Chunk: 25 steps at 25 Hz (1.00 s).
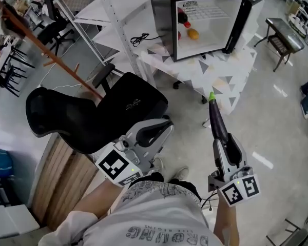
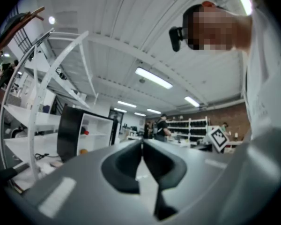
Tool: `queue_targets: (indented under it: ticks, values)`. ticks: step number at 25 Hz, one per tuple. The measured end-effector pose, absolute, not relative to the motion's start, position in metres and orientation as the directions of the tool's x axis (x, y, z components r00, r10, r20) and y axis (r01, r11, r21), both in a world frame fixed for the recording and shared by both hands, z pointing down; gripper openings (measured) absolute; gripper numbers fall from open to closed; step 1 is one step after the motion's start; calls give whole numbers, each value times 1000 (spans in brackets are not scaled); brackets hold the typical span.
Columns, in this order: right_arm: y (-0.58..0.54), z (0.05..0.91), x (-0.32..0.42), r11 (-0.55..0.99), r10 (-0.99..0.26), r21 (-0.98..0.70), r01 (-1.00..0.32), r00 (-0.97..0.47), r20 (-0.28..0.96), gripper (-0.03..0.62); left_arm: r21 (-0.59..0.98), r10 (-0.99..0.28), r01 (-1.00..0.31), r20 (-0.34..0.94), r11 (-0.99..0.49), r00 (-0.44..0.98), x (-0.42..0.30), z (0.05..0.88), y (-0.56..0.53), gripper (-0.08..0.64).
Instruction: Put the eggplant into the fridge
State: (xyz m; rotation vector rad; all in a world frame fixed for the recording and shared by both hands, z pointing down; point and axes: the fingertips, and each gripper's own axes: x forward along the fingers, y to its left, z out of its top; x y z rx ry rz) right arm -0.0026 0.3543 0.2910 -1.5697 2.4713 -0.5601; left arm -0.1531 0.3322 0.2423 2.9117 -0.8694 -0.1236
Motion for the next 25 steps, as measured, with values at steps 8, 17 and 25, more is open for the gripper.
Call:
queue_targets:
  ticks: [8, 17, 25]
  values:
    - [370, 303, 31, 396, -883, -423, -815, -464, 66, 176, 114, -570, -563, -40, -818, 820, -121, 248, 352, 15]
    - [372, 315, 61, 406, -873, -437, -803, -483, 76, 176, 128, -589, -581, -30, -803, 807, -95, 260, 357, 15]
    - [357, 319, 77, 404, -871, -443, -801, -484, 81, 176, 127, -590, -582, -36, -803, 806, -80, 261, 340, 15]
